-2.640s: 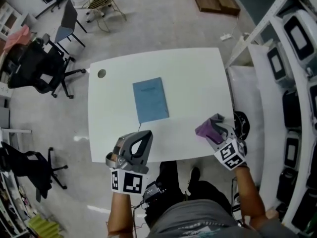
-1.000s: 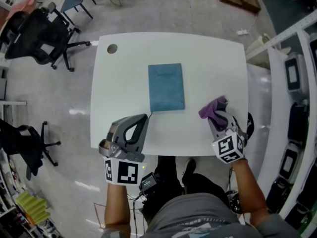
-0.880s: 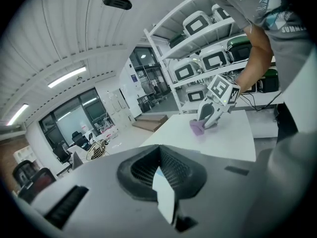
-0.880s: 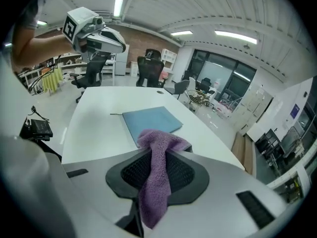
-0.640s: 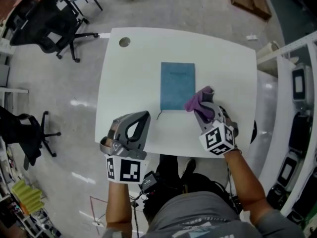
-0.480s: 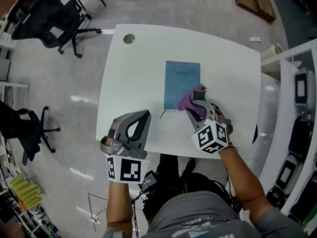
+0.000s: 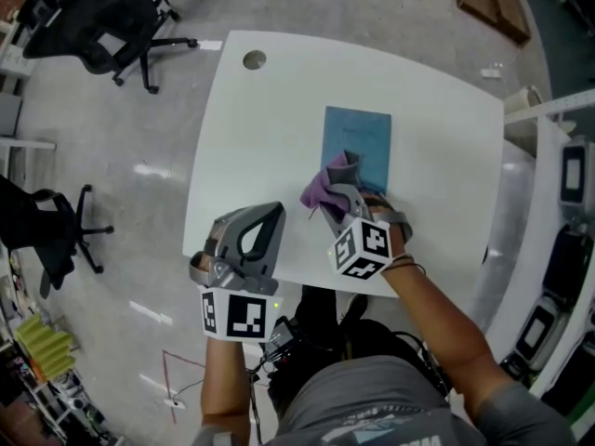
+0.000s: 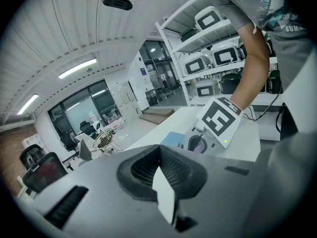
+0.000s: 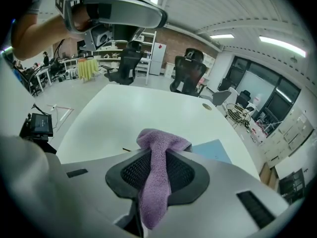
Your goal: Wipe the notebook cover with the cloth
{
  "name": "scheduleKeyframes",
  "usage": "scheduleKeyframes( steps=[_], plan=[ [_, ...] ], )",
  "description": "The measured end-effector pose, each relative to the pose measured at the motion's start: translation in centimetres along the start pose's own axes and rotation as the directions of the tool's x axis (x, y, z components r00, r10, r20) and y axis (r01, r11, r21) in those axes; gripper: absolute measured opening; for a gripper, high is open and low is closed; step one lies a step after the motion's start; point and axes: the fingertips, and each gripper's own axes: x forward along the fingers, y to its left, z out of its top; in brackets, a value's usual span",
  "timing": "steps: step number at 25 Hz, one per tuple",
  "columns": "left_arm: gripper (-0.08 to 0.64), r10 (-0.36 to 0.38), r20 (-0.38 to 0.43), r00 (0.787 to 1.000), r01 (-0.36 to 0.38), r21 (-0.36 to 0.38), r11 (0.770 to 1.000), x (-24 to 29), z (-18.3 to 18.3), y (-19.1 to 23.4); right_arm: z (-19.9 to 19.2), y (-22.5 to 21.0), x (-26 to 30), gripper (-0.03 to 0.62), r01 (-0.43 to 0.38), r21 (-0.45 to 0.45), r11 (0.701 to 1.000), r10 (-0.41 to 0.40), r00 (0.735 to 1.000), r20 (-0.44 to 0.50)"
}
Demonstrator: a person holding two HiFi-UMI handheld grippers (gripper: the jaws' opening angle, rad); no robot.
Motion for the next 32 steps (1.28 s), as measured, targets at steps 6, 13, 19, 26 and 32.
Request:
scheduleKeyframes(
  steps=[6,13,19,26,32],
  plan=[
    [0.002,-0.025,0.022,0.999,0.025,0.011,1.000,0.9,0.7,-0.3,-2.1,-0.7,-1.1,0.107,0.027,0.060,0.998,-0.025,0.999,-0.028],
    [0.002,-0.082,0.041,0.996,0.081,0.033,0.996,2.3,1.6,-1.2,-8.1,-2.8,-4.6,0.107,0.122,0.174,0.977,-0.105,0.989,-0.107],
    [0.002,-0.138,0.062,0.988,0.135,0.060,0.989,4.1,3.0,-3.0,-11.0,-3.7,-6.3,0.107,0.157,0.213,0.964,-0.130,0.982,-0.134],
    [0.002,-0.129,0.027,0.991,0.125,0.121,0.985,4.5,4.1,-2.6,-10.5,-3.7,-5.7,0.107,0.138,0.169,0.976,-0.118,0.985,-0.127],
    [0.002,-0.071,-0.014,0.997,0.072,0.083,0.994,2.9,2.2,-1.0,-7.3,-2.7,-3.3,0.107,0.083,0.092,0.992,-0.073,0.992,-0.106]
  ],
)
